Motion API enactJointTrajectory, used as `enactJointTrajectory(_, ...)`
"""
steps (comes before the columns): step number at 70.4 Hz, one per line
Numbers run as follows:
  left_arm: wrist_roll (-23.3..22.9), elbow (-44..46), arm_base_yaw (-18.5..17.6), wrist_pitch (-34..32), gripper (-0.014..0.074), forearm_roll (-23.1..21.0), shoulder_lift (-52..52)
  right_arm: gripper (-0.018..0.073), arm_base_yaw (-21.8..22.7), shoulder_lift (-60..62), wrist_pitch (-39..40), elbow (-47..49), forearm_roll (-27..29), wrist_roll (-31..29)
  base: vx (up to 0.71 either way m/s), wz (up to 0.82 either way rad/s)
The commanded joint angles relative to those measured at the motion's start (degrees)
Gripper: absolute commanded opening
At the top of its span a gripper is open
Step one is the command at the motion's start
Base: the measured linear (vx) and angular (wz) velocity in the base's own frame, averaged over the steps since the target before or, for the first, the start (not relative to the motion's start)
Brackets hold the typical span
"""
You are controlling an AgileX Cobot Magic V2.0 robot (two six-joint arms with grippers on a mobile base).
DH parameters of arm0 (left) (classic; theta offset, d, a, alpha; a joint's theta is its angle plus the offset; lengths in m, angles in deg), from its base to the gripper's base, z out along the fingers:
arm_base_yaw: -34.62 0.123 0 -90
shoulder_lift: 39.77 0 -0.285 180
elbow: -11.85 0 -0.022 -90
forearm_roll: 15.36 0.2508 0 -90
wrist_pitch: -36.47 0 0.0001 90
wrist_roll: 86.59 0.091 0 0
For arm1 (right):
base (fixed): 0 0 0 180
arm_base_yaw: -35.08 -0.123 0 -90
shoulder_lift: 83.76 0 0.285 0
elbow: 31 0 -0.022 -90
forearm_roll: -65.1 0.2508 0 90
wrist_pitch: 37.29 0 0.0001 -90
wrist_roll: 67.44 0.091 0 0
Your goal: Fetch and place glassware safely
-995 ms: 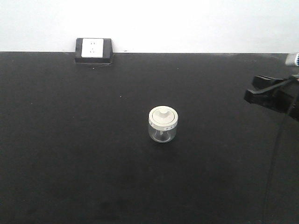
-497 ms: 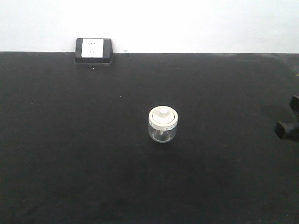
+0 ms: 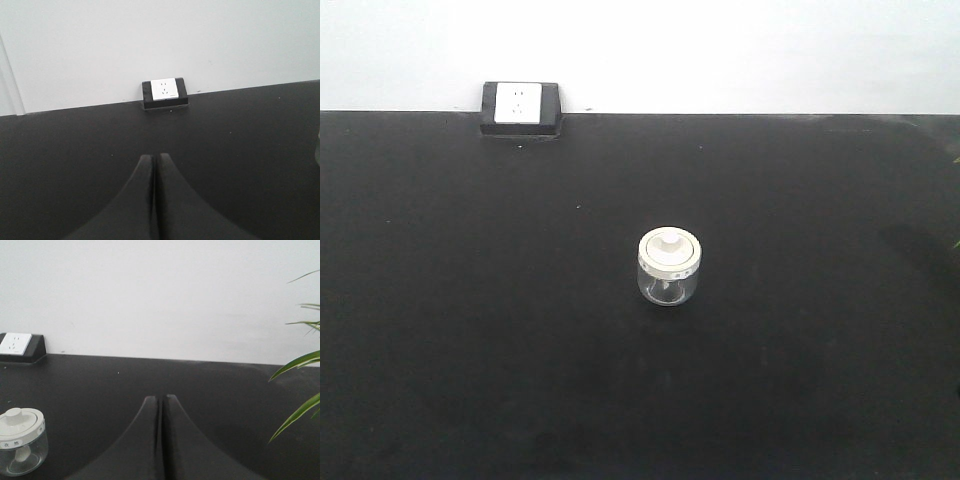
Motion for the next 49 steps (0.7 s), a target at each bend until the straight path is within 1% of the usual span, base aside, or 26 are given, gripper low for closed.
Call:
enactJointTrajectory(1, -0.31, 1.72, 0.11, -4.05, -0.0007, -0.49, 0.69, -0.0002, 0.47, 3.88, 2.2, -0.63, 0.58, -0.54, 0.0, 0.0)
enactJointTrajectory(18, -0.31, 1.72, 0.11, -4.05, -0.0007, -0.49, 0.69, -0.0002, 0.47, 9.97, 1.9, -3.73, 0.39, -0.6, 0.0, 0.0)
enactJointTrajectory(49, -0.31, 1.72, 0.11, -4.05, -0.0007, -0.49, 0.69, 0.0, 0.47, 10.1, 1.9, -3.81, 0.39, -0.6, 0.0, 0.0)
